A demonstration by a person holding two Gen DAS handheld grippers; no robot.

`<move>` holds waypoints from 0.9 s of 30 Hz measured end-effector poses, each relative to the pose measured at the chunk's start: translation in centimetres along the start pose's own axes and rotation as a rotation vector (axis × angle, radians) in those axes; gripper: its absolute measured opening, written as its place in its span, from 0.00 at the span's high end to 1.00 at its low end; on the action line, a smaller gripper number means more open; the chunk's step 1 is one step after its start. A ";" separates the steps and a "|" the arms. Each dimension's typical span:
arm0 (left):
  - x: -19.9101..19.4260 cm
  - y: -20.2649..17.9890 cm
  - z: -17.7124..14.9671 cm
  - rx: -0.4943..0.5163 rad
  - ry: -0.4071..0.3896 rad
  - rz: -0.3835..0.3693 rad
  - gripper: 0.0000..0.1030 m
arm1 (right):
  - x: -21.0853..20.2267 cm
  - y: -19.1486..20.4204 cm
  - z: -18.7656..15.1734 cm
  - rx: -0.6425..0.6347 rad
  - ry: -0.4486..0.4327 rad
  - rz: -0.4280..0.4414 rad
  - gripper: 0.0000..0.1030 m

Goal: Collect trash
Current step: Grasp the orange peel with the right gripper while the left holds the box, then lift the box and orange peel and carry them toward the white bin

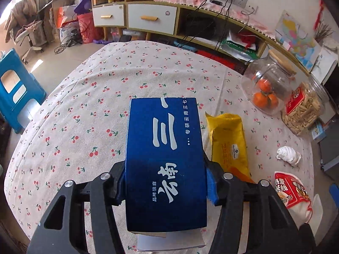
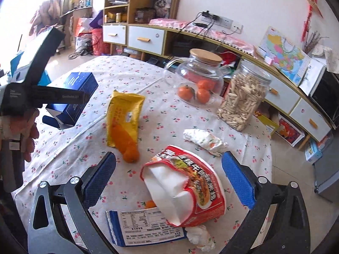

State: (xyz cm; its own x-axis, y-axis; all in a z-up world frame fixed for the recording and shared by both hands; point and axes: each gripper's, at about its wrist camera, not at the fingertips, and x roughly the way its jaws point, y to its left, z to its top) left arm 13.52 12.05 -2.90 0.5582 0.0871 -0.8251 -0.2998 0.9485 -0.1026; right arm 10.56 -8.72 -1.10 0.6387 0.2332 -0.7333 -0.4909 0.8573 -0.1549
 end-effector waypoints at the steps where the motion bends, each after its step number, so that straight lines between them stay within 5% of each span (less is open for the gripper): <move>1: -1.4 0.2 -0.5 0.009 -0.012 -0.014 0.46 | 0.7 0.7 0.4 -0.025 0.021 0.023 0.13; 5: -5.9 1.4 -2.6 0.033 -0.082 -0.023 0.46 | 4.0 2.5 1.7 -0.022 0.137 0.127 0.21; 10: -5.6 3.7 -3.6 -0.041 -0.052 -0.080 0.46 | 6.5 5.2 2.2 -0.113 0.198 0.111 0.28; 12: -5.0 3.9 -3.6 -0.044 -0.039 -0.078 0.46 | 7.4 5.9 2.3 -0.156 0.227 0.096 0.43; 17: -5.1 4.0 -3.6 -0.048 -0.038 -0.113 0.46 | 9.0 5.5 2.2 -0.135 0.284 0.103 0.51; 18: -5.2 4.1 -3.6 -0.052 -0.035 -0.127 0.46 | 9.3 5.3 2.1 -0.122 0.295 0.110 0.60; 21: -5.3 3.8 -3.5 -0.050 -0.032 -0.139 0.46 | 9.4 4.4 1.9 -0.066 0.290 0.130 0.75; 27: -5.3 3.4 -3.4 -0.039 -0.034 -0.151 0.46 | 8.0 2.5 1.9 0.066 0.235 0.165 0.79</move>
State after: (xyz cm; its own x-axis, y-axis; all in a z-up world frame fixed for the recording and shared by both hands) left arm 6.89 13.77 -0.82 0.6245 -0.0449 -0.7797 -0.2398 0.9391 -0.2461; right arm 15.56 -3.86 -6.12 0.3946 0.2659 -0.8795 -0.5323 0.8464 0.0170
